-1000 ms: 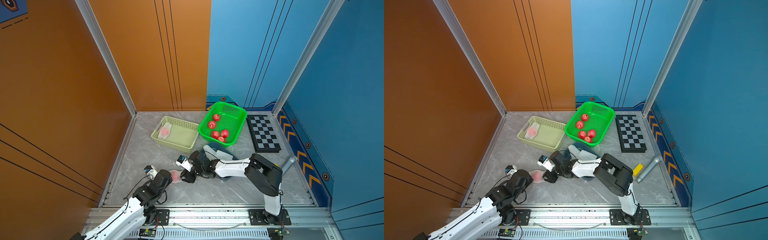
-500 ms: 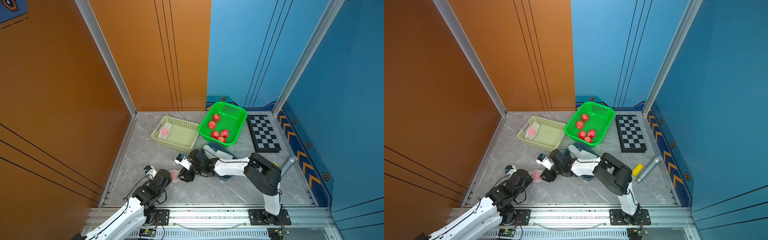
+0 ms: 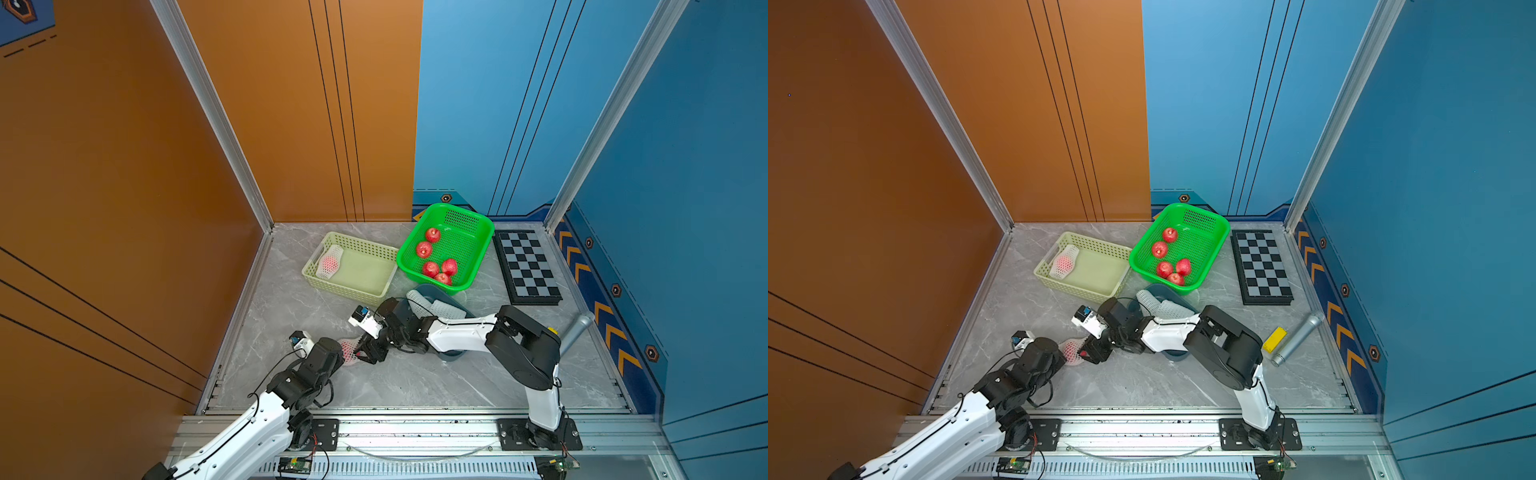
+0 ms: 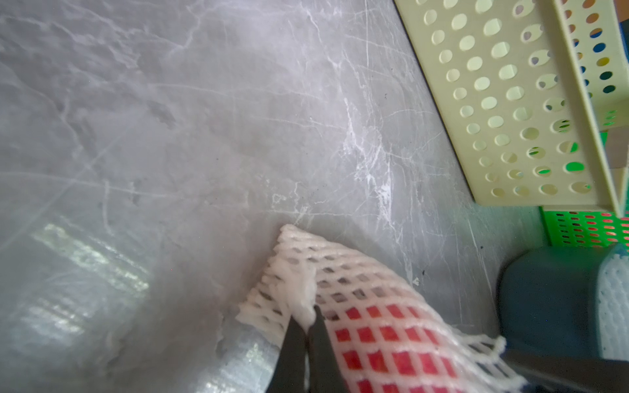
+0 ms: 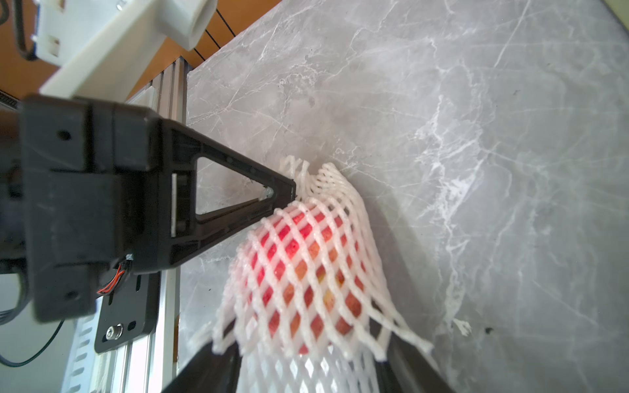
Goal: Remove foam nets from apples
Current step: Remove the foam net from the apple.
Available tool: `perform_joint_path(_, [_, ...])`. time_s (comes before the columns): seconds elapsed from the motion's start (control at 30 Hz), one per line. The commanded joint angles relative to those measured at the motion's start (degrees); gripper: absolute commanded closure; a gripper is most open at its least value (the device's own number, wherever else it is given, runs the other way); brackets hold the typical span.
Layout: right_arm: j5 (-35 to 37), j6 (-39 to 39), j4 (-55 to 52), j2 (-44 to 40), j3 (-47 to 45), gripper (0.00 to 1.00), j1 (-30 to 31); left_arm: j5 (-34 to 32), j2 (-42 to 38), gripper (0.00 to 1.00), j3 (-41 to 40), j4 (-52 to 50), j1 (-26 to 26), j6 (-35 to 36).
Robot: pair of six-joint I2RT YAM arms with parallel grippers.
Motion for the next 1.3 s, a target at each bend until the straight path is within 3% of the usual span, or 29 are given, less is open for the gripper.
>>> perform_joint_path(0.0, [-0.7, 1.3, 1.8, 1.9, 1.7, 0.37, 0.5, 0.8, -0.4, 1.00, 0.7, 0.4, 0.7, 0.9])
perform_joint_path(0.4, [0.2, 2.1, -0.6, 6.6, 6.3, 0.30, 1.7, 1.2, -1.2, 1.00, 0.4, 0.5, 1.0, 0.9])
perform_joint_path(0.6, [3.4, 2.1, -1.8, 6.0, 5.7, 0.44, 1.6, 1.4, -2.0, 1.00, 0.4, 0.3, 1.5, 1.5])
perform_joint_path(0.77, [4.9, 1.2, -2.7, 3.3, 3.1, 0.49, 0.9, 1.3, -3.0, 1.00, 0.9, -1.1, 2.6, 2.4])
perform_joint_path(1.07, [6.1, -1.9, -7.1, -2.0, -1.0, 0.48, -0.6, 2.5, -2.8, 1.00, 1.9, -1.6, 4.9, 4.2])
perform_joint_path(1.27, [2.9, -2.0, -6.9, -3.7, -3.1, 0.46, -1.4, 2.6, -1.7, 1.00, 2.8, -1.5, 5.2, 5.0])
